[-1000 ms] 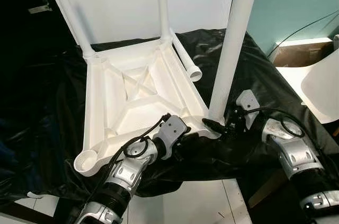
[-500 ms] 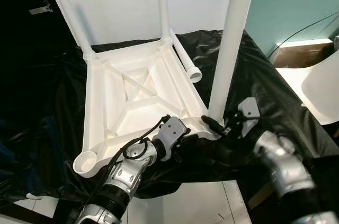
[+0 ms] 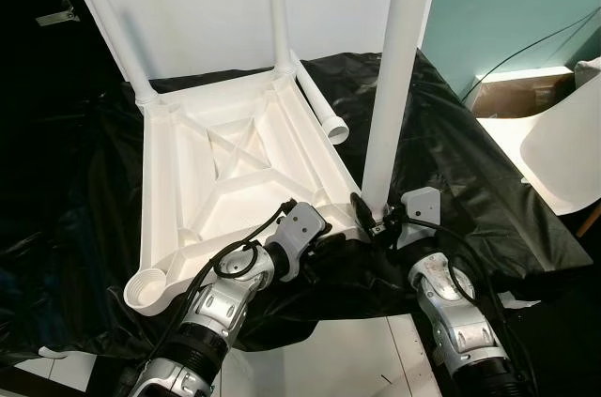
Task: Building children table
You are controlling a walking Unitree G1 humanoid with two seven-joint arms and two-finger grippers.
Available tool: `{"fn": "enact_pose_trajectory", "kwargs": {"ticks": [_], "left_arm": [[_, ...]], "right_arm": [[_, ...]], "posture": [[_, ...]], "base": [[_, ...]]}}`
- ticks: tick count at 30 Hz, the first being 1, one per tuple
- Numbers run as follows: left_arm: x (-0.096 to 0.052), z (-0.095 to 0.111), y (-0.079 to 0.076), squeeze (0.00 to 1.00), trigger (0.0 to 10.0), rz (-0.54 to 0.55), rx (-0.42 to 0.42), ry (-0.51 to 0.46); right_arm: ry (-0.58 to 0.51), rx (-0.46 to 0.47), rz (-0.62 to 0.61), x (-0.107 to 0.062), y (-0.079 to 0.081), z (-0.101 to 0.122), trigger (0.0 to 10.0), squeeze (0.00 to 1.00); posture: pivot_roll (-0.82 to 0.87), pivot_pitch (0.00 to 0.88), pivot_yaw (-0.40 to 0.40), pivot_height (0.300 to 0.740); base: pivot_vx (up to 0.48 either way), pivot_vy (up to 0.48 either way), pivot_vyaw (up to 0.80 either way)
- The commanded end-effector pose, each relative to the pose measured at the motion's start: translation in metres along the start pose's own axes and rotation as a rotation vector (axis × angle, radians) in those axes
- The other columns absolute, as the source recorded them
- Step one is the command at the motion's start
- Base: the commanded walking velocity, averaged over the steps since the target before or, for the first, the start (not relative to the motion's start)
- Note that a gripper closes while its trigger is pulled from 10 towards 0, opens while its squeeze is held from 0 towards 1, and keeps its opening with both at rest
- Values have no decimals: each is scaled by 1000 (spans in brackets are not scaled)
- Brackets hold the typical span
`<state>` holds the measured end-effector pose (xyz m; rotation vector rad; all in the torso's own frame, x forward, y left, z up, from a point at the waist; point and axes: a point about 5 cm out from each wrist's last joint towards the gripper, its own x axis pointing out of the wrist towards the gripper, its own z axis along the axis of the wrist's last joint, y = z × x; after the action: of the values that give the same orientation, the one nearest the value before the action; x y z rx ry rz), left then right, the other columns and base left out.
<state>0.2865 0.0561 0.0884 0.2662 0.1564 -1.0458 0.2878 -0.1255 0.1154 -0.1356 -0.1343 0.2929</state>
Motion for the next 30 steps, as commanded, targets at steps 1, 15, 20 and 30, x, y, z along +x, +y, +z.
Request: {"fn": "enact_pose_trajectory", "kwargs": {"ticks": [1, 15, 20, 30], "left_arm": [[-1, -28, -17, 0, 10000, -82, -41, 117], [0, -28, -18, 0, 10000, -87, -43, 118], [-1, -28, -16, 0, 10000, -86, -39, 120], [-2, -29, -16, 0, 10000, -85, -31, 127]], "right_arm": [[36, -13, -24, -2, -9, -6, 10000, 1000], [74, -125, 400, 5, -28, 1, 10000, 0], [115, -160, 495, 15, -50, 11, 10000, 0], [124, -316, 664, 21, -52, 16, 10000, 0]], "posture": [[-89, 0, 52, 740], [-100, 0, 60, 740], [-94, 0, 63, 740], [-88, 0, 62, 740]], "base": [[0, 0, 0], [0, 0, 0], [0, 0, 0], [0, 0, 0]]}}
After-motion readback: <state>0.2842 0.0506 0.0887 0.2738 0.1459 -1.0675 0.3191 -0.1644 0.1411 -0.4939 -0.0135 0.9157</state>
